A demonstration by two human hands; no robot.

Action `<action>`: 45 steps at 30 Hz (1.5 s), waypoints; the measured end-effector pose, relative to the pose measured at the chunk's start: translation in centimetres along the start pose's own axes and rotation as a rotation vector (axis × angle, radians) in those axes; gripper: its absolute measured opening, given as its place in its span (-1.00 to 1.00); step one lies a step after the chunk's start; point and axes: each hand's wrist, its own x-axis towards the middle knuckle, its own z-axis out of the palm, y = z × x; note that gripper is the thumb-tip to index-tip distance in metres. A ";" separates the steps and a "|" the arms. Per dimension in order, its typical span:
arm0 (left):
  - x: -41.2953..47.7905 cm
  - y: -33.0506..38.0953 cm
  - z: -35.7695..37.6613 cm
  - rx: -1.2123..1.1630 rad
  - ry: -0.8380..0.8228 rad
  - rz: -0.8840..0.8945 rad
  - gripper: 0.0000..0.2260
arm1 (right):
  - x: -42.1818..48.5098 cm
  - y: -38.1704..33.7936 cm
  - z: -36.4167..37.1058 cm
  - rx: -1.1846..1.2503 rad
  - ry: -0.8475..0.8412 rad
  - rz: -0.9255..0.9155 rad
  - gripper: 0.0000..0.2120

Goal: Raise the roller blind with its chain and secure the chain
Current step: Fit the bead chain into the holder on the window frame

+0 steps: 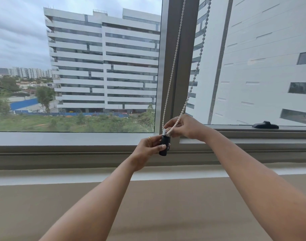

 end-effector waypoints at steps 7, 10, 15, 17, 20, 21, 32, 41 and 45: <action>0.4 0.0 -0.4 -0.021 0.015 0.001 -0.65 | 0.1 -0.1 -0.2 -0.086 0.076 -0.053 -0.89; 0.5 0.1 -0.5 -0.019 0.021 -0.001 -0.65 | -0.1 0.2 -0.1 -0.055 0.064 -0.043 -0.89; 0.5 0.2 -0.4 -0.006 0.018 0.001 -0.67 | -0.1 0.5 0.5 -0.005 0.090 -0.038 -0.90; 0.5 0.2 -0.4 0.004 0.022 0.003 -0.66 | -0.2 0.6 0.6 0.009 0.102 -0.042 -0.90; 0.4 0.3 -0.4 0.016 0.027 -0.001 -0.64 | -0.2 0.6 0.7 0.022 0.119 -0.052 -0.90; 0.4 0.3 -0.4 0.023 0.027 -0.001 -0.63 | -0.2 0.7 0.8 0.027 0.127 -0.055 -0.90; 0.5 0.7 -0.4 0.044 0.035 0.005 -0.61 | 0.0 1.1 1.0 0.089 0.214 -0.054 -0.95; 0.4 0.8 -0.2 0.044 0.035 0.004 -0.63 | 0.0 1.2 1.4 0.168 0.185 -0.074 -0.87; 0.4 1.0 -0.3 0.034 0.042 0.001 -0.63 | 0.2 1.2 1.5 0.155 0.188 -0.070 -0.88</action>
